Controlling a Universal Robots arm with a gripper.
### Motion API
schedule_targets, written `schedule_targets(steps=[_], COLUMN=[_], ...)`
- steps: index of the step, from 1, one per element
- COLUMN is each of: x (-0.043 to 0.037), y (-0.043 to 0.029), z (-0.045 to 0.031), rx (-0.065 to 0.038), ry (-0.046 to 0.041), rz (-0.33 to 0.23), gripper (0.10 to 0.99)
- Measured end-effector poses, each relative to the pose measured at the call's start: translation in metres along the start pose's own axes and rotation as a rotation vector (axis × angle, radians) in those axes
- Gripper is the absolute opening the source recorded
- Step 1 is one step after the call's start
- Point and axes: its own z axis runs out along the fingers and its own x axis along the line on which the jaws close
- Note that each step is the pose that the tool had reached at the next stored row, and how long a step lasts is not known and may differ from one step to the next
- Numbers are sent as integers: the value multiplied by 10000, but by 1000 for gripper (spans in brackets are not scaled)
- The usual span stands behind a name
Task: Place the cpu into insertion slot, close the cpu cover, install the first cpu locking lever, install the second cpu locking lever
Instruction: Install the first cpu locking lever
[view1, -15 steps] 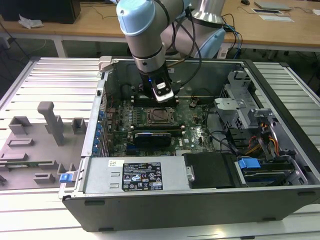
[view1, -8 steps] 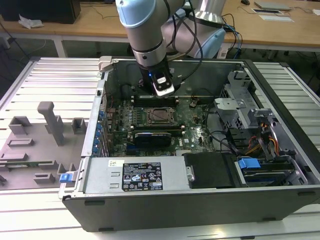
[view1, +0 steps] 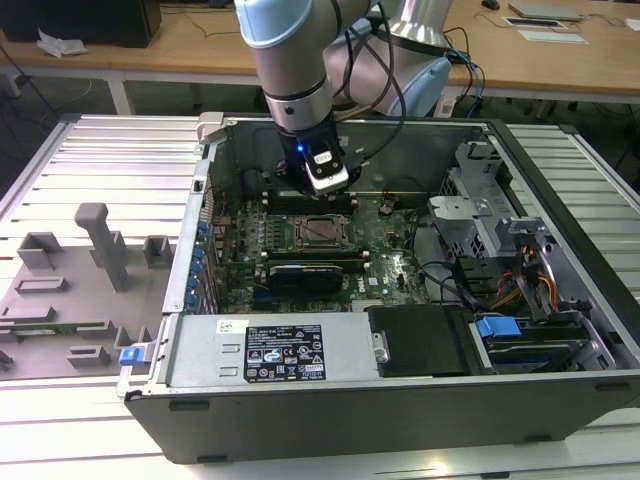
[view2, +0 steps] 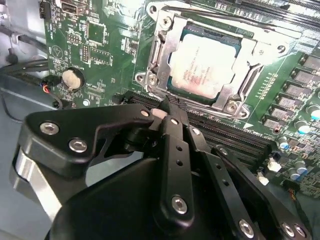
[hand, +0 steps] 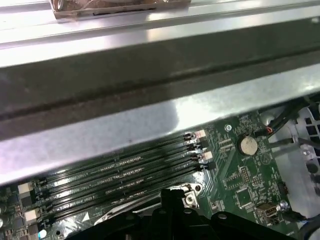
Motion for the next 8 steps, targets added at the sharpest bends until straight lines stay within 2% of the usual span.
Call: schedule_targets(steps=[1, 2, 3, 4, 5, 6, 8], x=[0, -6, -18, -25, -30, -31, -31], y=[1, 2, 4, 5, 6, 6, 6], z=[1, 3, 10, 13, 16, 15, 15], rx=[12, 90, 218, 291, 333, 352, 354], ry=[29, 280, 707, 944, 1082, 1130, 1131], rz=[4, 32, 74, 100, 116, 121, 121], gripper=[106, 106, 106, 106, 106, 106, 106])
